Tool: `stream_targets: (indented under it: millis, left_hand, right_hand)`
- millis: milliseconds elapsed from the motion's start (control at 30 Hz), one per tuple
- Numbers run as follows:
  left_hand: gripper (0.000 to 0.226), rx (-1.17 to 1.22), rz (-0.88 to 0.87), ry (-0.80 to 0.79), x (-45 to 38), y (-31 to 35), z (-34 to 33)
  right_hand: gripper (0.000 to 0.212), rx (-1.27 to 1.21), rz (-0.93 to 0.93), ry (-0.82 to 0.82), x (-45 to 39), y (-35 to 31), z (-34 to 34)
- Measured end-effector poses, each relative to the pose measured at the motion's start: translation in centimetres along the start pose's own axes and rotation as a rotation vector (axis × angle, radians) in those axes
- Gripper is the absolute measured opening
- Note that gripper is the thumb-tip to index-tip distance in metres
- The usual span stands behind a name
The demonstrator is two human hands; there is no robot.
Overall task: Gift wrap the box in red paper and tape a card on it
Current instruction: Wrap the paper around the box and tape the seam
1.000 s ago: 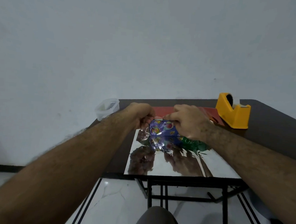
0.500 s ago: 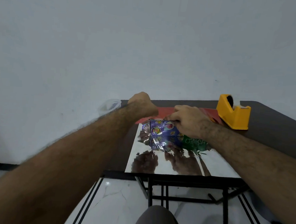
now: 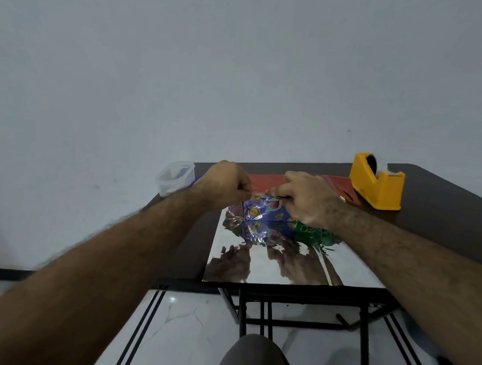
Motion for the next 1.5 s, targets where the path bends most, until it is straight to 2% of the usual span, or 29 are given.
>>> stream_targets:
  millis: [133, 300, 400, 500, 567, 633, 733, 833, 933, 1067, 1200, 1267, 1333, 1367, 1433, 1467, 1500]
  left_hand:
    - [0.017, -0.008, -0.066, 0.039, 0.2, 1.2, -0.4]
    - [0.019, -0.118, -0.095, 0.088, 0.2, 0.9, -0.7]
    - [0.035, -0.191, -0.13, 0.073, 0.0, 0.8, -0.2]
    - [0.04, 0.025, -0.091, 0.115, -0.4, 0.4, 0.7]
    - [0.048, 0.231, -0.012, 0.028, -0.9, 0.2, 0.6]
    - [0.058, 0.32, 0.072, -0.103, -1.7, -0.1, -0.4]
    - [0.059, 0.198, 0.18, -0.221, -3.1, -1.0, -1.7]
    - [0.048, 0.073, 0.141, -0.305, -3.6, -0.8, -2.2]
    - [0.048, 0.04, 0.112, -0.318, -3.2, -0.2, -2.7]
    - [0.05, 0.072, 0.153, -0.305, -2.4, -0.2, -2.6]
    - [0.052, 0.108, 0.242, -0.286, -1.7, -0.9, -2.3]
    - [0.053, 0.117, 0.313, -0.263, -1.3, -0.9, -1.9]
    - [0.051, 0.115, 0.401, -0.248, -0.6, -0.5, -1.6]
    - [0.05, 0.102, 0.438, -0.239, 0.0, -0.1, -1.3]
    - [0.047, 0.073, 0.488, -0.23, 1.0, 0.9, -0.7]
    - [0.043, 0.084, 0.506, -0.245, 1.4, 1.5, -0.7]
    - [0.039, 0.105, 0.517, -0.27, 2.0, 2.2, -0.7]
  right_hand:
    - [0.035, -0.016, -0.04, 0.019, 0.1, -0.2, 0.0]
    - [0.035, 0.009, -0.038, 0.046, 0.3, -0.5, 0.0]
    - [0.036, 0.035, -0.026, 0.037, 0.3, -0.7, 0.1]
    - [0.035, 0.051, 0.002, 0.035, 0.5, -0.7, 0.3]
    - [0.036, -0.002, 0.045, 0.031, 0.8, -0.6, 0.5]
    - [0.041, -0.074, 0.09, 0.035, 1.2, -0.1, 0.9]
    - [0.04, -0.085, 0.157, 0.053, 2.1, 0.6, 1.6]
    - [0.032, -0.185, 0.093, 0.059, 2.8, 0.9, 2.1]
    - [0.025, -0.215, 0.091, 0.06, 2.6, 1.1, 1.8]
    - [0.013, -0.101, 0.157, 0.096, 1.9, 0.8, 2.2]
    - [0.018, 0.067, 0.249, 0.116, 1.5, 0.0, 2.6]
    - [0.025, 0.057, 0.17, 0.155, 1.7, 0.5, 2.6]
    - [0.037, -0.075, -0.052, 0.182, 2.4, 1.4, 2.4]
    - [0.04, -0.172, -0.198, 0.195, 2.6, 2.1, 2.2]
    - [0.029, -0.442, -0.52, 0.205, 3.2, 3.6, 1.6]
    - [0.026, -0.619, -0.678, 0.168, 3.6, 3.9, 1.3]
    - [0.034, -0.787, -0.802, 0.103, 3.9, 3.9, 0.8]
Point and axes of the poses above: each hand's wrist, its own x-axis away from the middle knuckle, its own z-axis out of the back of the hand, y = z × x, the point moved 5 cm from there along -x, towards the middle knuckle, and after that the axes turned 3 degrees about -x, right-handed, at the moved point
